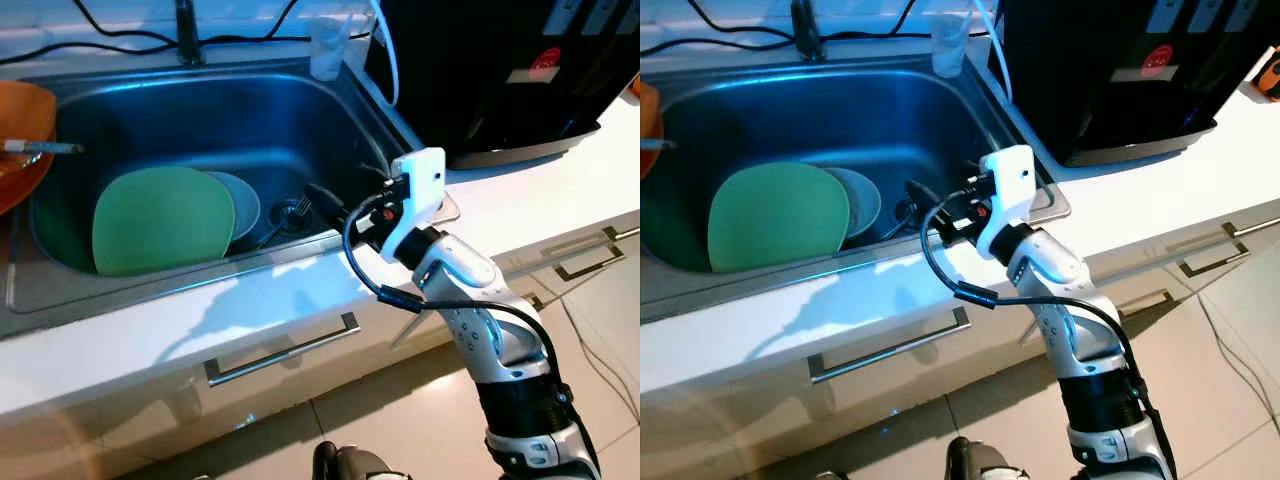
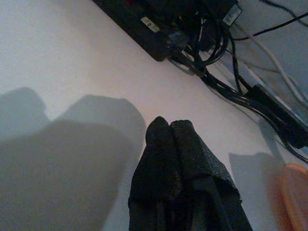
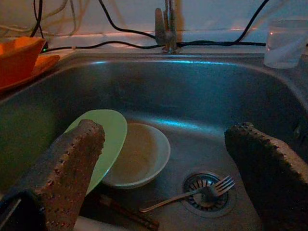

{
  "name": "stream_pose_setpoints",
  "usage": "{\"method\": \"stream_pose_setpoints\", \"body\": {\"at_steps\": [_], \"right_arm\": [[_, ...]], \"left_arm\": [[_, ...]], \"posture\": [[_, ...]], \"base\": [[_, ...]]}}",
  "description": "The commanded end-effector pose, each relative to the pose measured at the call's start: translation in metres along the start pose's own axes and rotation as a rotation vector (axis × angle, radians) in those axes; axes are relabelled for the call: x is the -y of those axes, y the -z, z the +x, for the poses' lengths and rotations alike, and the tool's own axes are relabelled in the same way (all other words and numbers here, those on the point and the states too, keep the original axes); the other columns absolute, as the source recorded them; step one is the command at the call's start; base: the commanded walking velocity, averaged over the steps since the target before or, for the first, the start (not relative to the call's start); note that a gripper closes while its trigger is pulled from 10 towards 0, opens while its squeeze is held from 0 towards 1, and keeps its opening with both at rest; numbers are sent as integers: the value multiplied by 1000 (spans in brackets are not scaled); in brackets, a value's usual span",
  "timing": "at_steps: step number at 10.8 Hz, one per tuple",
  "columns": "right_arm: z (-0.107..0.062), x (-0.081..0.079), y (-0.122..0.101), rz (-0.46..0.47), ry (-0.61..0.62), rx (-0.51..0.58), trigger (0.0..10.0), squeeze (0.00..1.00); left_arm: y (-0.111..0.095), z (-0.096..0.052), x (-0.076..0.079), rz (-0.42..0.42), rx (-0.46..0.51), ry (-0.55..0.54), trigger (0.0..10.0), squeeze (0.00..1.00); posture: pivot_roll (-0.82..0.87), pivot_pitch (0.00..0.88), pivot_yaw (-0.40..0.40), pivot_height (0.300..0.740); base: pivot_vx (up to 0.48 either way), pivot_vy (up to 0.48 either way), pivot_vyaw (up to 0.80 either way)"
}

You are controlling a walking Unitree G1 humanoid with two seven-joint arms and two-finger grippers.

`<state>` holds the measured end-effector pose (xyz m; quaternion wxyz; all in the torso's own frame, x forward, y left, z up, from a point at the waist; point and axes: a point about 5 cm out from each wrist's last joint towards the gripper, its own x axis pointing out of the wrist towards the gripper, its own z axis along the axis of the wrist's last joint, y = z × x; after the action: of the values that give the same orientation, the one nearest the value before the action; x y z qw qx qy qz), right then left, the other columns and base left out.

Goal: Kitchen organization

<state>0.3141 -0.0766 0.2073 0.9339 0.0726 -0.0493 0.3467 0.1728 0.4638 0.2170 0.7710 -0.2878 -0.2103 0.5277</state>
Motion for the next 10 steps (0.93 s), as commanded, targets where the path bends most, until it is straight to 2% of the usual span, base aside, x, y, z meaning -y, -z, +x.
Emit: {"method": "stream_pose_setpoints", "body": {"at_steps": [1, 2, 4, 6, 7, 8, 9, 10], "right_arm": [[1, 0, -2, -16, -9, 4, 10000, 0], [2, 0, -2, -15, -12, 5, 10000, 0], [5, 0, -1, -12, -16, 8, 10000, 0], [5, 0, -1, -12, -13, 13, 10000, 0], [4, 1, -1, -14, -9, 12, 10000, 0], [3, 2, -1, -16, -6, 12, 10000, 0], [3, 2, -2, -17, -5, 13, 10000, 0], [3, 3, -2, -20, -2, 16, 10000, 0]], "left_arm": [[32, -9, -33, 89, -141, -151, 10000, 1000], [34, -19, -27, 120, -132, -115, 10000, 1000], [42, -28, -20, 140, -148, -68, 10000, 1000], [43, -34, -7, 213, -127, -1, 10000, 1000], [44, -42, 8, 280, -108, 72, 10000, 1000], [45, -52, 27, 413, -60, 201, 10000, 1000], [53, -62, 37, 459, -72, 275, 10000, 1000], [69, -76, 43, 550, -111, 378, 10000, 1000]], "posture": [[86, 170, -173, 740], [99, 170, -173, 740], [109, 166, -170, 740], [102, 160, -165, 740], [97, 160, -162, 740], [94, 158, -160, 740], [94, 158, -159, 740], [88, 153, -156, 740]], "base": [[0, 0, 0], [0, 0, 0], [0, 0, 0], [0, 0, 0], [0, 0, 0], [0, 0, 0], [0, 0, 0], [0, 0, 0]]}}
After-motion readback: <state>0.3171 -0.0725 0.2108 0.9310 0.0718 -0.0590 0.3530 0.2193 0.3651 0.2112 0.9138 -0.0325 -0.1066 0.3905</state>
